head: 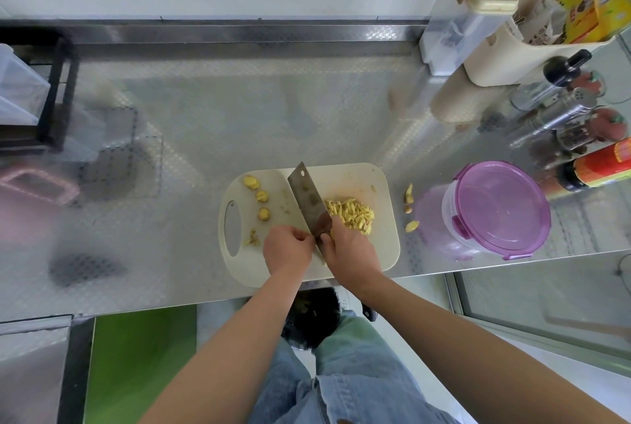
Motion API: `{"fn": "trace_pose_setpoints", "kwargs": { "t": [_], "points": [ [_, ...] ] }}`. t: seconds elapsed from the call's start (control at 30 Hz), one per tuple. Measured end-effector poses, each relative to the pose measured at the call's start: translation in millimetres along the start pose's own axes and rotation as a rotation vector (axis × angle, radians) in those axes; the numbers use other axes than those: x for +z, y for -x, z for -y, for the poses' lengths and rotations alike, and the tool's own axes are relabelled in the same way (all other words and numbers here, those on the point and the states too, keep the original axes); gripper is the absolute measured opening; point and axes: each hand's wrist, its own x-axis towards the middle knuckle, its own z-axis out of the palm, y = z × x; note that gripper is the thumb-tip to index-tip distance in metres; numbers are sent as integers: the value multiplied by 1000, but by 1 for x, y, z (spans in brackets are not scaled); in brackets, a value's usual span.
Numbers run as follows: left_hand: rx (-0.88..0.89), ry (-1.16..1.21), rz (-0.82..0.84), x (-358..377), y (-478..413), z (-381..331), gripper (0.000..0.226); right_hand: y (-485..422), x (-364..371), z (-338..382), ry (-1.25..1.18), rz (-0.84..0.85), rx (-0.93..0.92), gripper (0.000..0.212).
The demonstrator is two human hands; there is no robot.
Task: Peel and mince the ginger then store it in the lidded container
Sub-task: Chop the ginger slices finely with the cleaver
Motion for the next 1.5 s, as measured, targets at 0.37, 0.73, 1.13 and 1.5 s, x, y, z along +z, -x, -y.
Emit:
{"fn": "trace_pose_setpoints", "kwargs": {
  "t": [0.37,0.73,1.13,1.5],
  "points": [
    [39,-35,-14,2,2,1,9,8,-2,2,52,41,-39,20],
    [68,-48,10,2,-2,5,18,-14,-1,21,25,5,-10,12],
    [64,-5,22,5,-3,10,14,-24,-15,-9,-136,-97,15,15],
    [144,15,-140,-7,4,17,29,6,9,-1,-195,-49,-90,26]
  ]
}}
